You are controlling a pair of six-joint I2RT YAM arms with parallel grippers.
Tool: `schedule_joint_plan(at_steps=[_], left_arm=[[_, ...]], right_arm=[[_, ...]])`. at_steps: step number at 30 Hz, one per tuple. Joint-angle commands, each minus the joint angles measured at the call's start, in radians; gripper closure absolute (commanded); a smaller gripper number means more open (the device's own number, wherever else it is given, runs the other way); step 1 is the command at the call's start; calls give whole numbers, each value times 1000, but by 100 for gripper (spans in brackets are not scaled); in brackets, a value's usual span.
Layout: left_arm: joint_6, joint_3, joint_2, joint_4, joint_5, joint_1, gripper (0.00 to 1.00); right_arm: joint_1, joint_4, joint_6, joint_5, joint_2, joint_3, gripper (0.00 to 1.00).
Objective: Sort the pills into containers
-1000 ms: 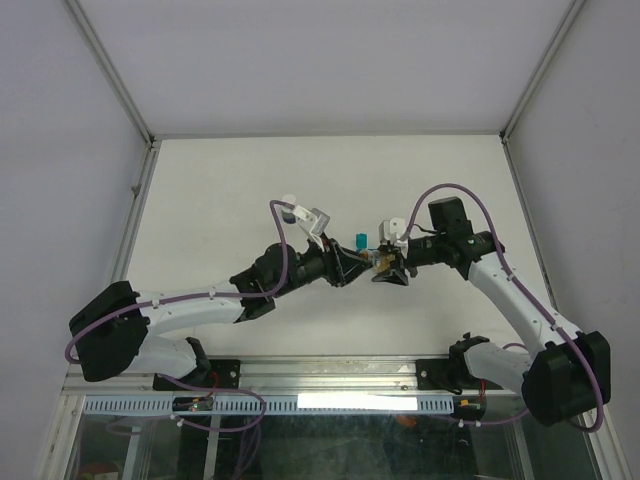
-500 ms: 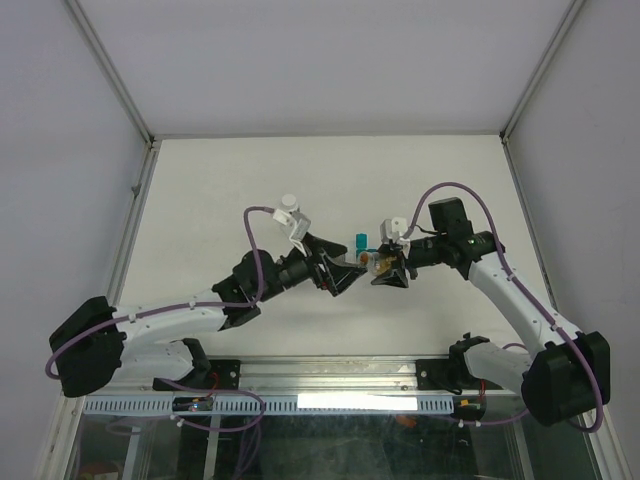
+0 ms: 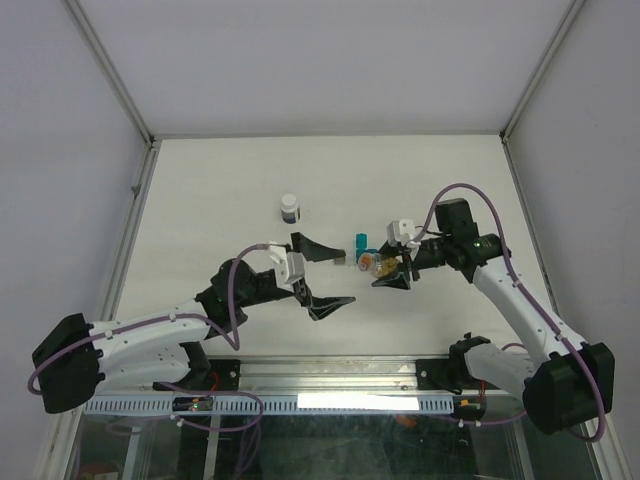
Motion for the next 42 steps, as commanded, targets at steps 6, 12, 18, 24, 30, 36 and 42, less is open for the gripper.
schedule_joint_plan(at_steps=[6,12,18,24,30,36,42], left_arm=[[230,56,212,106,94,6,2],[233,109,274,106,31,6,12],[190,106,289,138,5,6,26],[169,117,327,168,40,6,35],[155,138,362,175,53,8,50],[93,151,367,158,54,12,83],[-246,209,367,39,-119,19,100]], right_arm=[[11,-1,-90,-85,-42,1,100],[31,-4,-120,-57,-29,-6,100],[59,-5,-142,-8,-13,-9,100],[68,4,-139,37,4,-8,100],[73,5,-133,53,26,-6,100],[74,9,-125,62,30,-6,100],[73,22,-91,77,41,3,100]])
